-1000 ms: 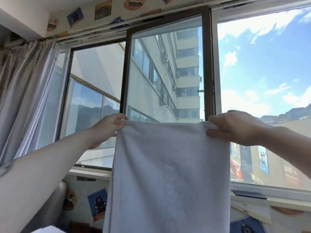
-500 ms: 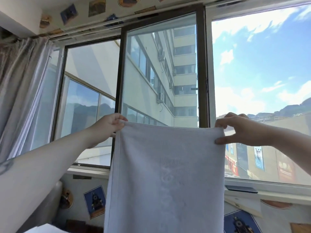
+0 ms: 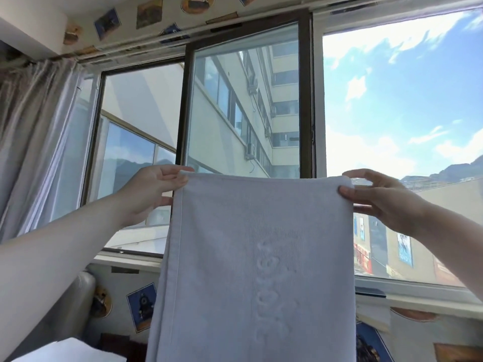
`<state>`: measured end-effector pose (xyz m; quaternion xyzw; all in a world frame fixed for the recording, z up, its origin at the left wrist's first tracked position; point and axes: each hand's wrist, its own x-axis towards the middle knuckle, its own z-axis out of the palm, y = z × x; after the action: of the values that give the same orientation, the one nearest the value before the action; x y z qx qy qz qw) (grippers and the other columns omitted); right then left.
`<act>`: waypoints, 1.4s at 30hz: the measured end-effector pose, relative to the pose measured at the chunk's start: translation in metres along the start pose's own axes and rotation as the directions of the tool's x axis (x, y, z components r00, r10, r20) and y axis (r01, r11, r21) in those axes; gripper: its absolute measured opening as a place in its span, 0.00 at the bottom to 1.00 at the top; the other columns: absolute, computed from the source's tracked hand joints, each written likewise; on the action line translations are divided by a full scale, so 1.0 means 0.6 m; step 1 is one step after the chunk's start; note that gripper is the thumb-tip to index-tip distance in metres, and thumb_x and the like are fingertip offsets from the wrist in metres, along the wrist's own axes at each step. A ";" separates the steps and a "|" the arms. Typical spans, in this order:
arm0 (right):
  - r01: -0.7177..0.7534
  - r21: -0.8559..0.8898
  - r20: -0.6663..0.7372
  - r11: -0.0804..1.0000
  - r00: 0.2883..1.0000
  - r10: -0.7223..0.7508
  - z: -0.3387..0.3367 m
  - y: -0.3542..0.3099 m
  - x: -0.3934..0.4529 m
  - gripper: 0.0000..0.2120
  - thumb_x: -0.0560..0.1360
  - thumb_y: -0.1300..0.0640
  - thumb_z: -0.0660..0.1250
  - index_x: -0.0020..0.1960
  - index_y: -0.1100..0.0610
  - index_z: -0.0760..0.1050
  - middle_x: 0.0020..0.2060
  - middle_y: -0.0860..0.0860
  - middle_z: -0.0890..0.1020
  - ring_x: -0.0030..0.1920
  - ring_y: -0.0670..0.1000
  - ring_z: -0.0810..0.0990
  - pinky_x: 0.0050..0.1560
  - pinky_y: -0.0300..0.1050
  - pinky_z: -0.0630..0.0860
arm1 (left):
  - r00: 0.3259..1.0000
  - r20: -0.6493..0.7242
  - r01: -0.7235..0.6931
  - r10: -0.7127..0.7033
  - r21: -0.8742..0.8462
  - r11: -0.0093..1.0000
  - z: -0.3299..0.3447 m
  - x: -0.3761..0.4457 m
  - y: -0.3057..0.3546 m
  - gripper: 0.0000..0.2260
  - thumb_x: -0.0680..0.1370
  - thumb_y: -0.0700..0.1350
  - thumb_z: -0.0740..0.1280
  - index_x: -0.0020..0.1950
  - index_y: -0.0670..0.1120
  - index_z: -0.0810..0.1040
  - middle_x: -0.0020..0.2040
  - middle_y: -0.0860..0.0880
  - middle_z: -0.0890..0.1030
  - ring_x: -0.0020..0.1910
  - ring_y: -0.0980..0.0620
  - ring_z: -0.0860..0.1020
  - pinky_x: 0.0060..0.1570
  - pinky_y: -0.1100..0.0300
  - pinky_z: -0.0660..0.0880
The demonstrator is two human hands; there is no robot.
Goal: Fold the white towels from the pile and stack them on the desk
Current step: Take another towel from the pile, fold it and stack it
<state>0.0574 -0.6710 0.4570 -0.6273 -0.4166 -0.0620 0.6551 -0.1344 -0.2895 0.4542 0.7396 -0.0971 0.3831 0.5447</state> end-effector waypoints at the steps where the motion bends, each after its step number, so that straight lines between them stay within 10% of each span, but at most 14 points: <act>1: -0.001 0.007 -0.061 1.000 0.998 0.001 -0.004 0.001 -0.004 0.19 0.66 0.59 0.75 0.55 0.55 0.79 0.48 0.55 0.85 0.48 0.53 0.85 0.47 0.45 0.80 | 1.000 -0.003 -0.006 0.005 -0.046 0.999 0.014 -0.014 0.006 0.17 0.71 0.46 0.71 0.58 0.45 0.81 0.55 0.47 0.84 0.51 0.53 0.83 0.41 0.60 0.80; 7: 0.046 -0.050 -0.362 0.998 0.930 -0.061 -0.003 -0.026 0.020 0.13 0.74 0.63 0.72 0.58 0.55 0.77 0.50 0.53 0.81 0.42 0.48 0.79 0.42 0.41 0.74 | 0.996 -0.077 -0.063 0.041 -0.309 0.949 0.120 -0.090 0.033 0.14 0.68 0.43 0.73 0.53 0.44 0.84 0.48 0.47 0.86 0.43 0.55 0.83 0.35 0.62 0.79; 12: 0.060 -0.191 -0.327 0.980 0.937 -0.121 0.089 -0.046 0.096 0.14 0.78 0.57 0.67 0.63 0.53 0.74 0.50 0.49 0.79 0.46 0.49 0.76 0.48 0.43 0.71 | 0.923 -0.371 -0.105 -0.105 -0.503 0.858 0.145 -0.164 0.013 0.05 0.73 0.38 0.72 0.42 0.46 0.86 0.41 0.47 0.86 0.36 0.54 0.84 0.31 0.63 0.78; 17: -0.049 -0.418 0.011 0.907 0.998 0.059 0.277 0.128 0.081 0.12 0.79 0.63 0.66 0.62 0.56 0.73 0.39 0.48 0.75 0.36 0.47 0.74 0.35 0.37 0.70 | 0.719 -0.580 -0.028 -0.383 -0.575 0.818 0.133 -0.376 -0.158 0.07 0.75 0.38 0.69 0.42 0.47 0.86 0.41 0.46 0.86 0.39 0.50 0.84 0.34 0.59 0.79; 21: -0.159 -0.631 0.238 0.759 0.892 0.385 0.449 0.396 -0.044 0.14 0.77 0.65 0.65 0.63 0.59 0.73 0.51 0.59 0.79 0.49 0.56 0.79 0.47 0.48 0.77 | 0.319 -0.702 0.255 -0.637 -0.583 0.771 0.117 -0.599 -0.326 0.05 0.74 0.39 0.73 0.49 0.43 0.84 0.48 0.43 0.85 0.52 0.46 0.82 0.59 0.52 0.76; 24: -0.189 -0.735 0.272 0.651 0.797 0.539 0.548 0.547 -0.142 0.12 0.75 0.59 0.67 0.58 0.53 0.72 0.51 0.54 0.79 0.51 0.57 0.78 0.51 0.51 0.76 | 0.271 -0.715 0.521 -0.645 -0.455 0.723 0.070 -0.691 -0.406 0.07 0.75 0.38 0.72 0.52 0.37 0.82 0.51 0.44 0.83 0.46 0.63 0.80 0.51 0.74 0.72; 27: -0.171 -0.751 0.307 0.638 0.765 0.566 0.678 0.637 -0.186 0.07 0.77 0.57 0.65 0.55 0.52 0.72 0.49 0.52 0.79 0.46 0.53 0.77 0.45 0.49 0.77 | 0.176 -0.722 0.693 -0.670 -0.392 0.605 -0.042 -0.748 -0.492 0.09 0.75 0.42 0.73 0.53 0.39 0.83 0.51 0.43 0.84 0.53 0.49 0.78 0.54 0.66 0.70; 36: -0.023 -0.868 0.339 0.495 0.702 0.627 0.983 0.715 -0.156 0.14 0.79 0.60 0.56 0.61 0.53 0.74 0.59 0.54 0.79 0.58 0.58 0.77 0.54 0.48 0.76 | 0.284 -0.479 0.940 -0.831 -0.032 0.340 -0.325 -0.794 -0.638 0.04 0.79 0.49 0.67 0.47 0.51 0.80 0.46 0.52 0.83 0.49 0.50 0.80 0.50 0.52 0.76; 42: -0.027 -0.892 0.310 0.452 0.691 0.652 1.075 0.767 -0.161 0.14 0.78 0.63 0.57 0.59 0.53 0.77 0.57 0.53 0.78 0.55 0.57 0.78 0.51 0.48 0.77 | 0.198 -0.393 0.980 -0.898 0.086 0.178 -0.408 -0.777 -0.700 0.05 0.80 0.46 0.62 0.48 0.49 0.78 0.46 0.50 0.80 0.47 0.48 0.78 0.49 0.51 0.79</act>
<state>-0.0286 -0.0556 -0.0441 -0.9159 -0.3776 0.0999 0.0927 -0.3323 -0.0392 -0.1388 0.6590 0.5164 0.0618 0.5433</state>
